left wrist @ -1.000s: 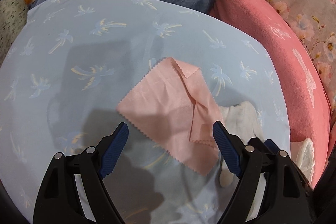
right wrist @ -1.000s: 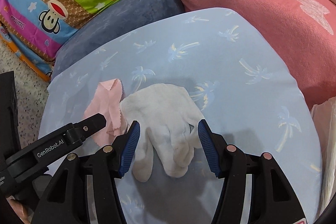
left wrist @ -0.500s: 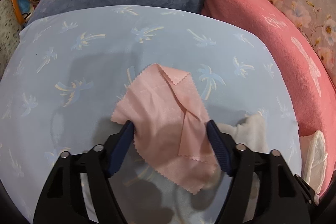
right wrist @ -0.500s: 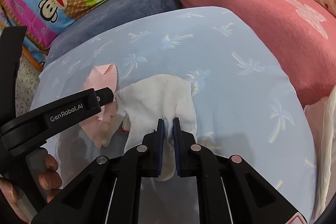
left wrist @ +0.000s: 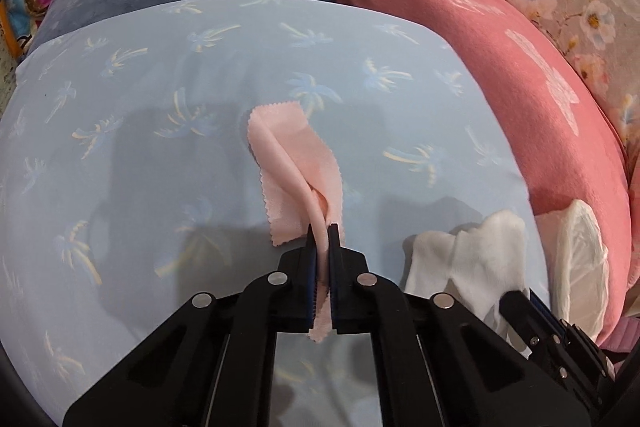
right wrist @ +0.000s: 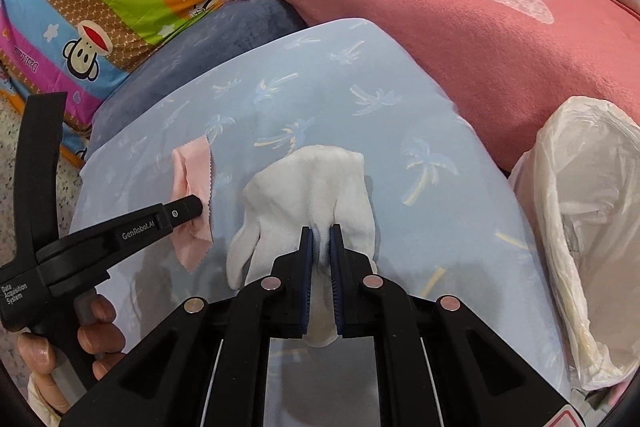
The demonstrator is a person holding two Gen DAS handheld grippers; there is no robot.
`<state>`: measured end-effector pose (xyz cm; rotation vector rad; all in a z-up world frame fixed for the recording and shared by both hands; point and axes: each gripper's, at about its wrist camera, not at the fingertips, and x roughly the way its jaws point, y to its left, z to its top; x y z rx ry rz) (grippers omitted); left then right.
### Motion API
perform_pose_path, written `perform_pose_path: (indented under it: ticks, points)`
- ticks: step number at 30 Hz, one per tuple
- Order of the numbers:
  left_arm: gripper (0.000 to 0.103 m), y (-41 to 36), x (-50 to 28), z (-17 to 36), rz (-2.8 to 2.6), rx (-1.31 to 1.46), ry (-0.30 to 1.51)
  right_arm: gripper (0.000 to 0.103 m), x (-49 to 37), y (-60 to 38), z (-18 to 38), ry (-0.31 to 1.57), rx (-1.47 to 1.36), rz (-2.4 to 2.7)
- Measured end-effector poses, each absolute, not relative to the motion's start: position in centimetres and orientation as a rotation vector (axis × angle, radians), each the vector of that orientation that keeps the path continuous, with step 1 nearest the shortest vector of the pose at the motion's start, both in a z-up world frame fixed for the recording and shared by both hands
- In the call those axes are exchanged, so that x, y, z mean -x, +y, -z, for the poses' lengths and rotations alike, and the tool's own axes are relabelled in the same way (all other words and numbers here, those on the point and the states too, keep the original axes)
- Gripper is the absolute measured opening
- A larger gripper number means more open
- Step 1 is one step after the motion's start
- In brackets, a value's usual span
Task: Organize soft objects
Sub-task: 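Carry the pink cloth and white glove over the bin and open both grippers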
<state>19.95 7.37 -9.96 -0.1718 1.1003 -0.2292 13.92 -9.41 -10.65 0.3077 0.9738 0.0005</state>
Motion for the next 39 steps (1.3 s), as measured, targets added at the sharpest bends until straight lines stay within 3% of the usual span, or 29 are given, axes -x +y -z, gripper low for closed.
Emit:
perform_pose_path:
  ticks: [20,39]
  points:
    - [0.004,-3.1,-12.7,1.2,0.419,0.040,0.936,0.008,-5.3,-18.6,1.7,0.755,-0.408,0.101]
    - [0.005,-12.3,-7.7,-1.9,0.595,-0.080,0.869,0.008,1.7,-27.9,-2.4,0.608,-0.485,0.224]
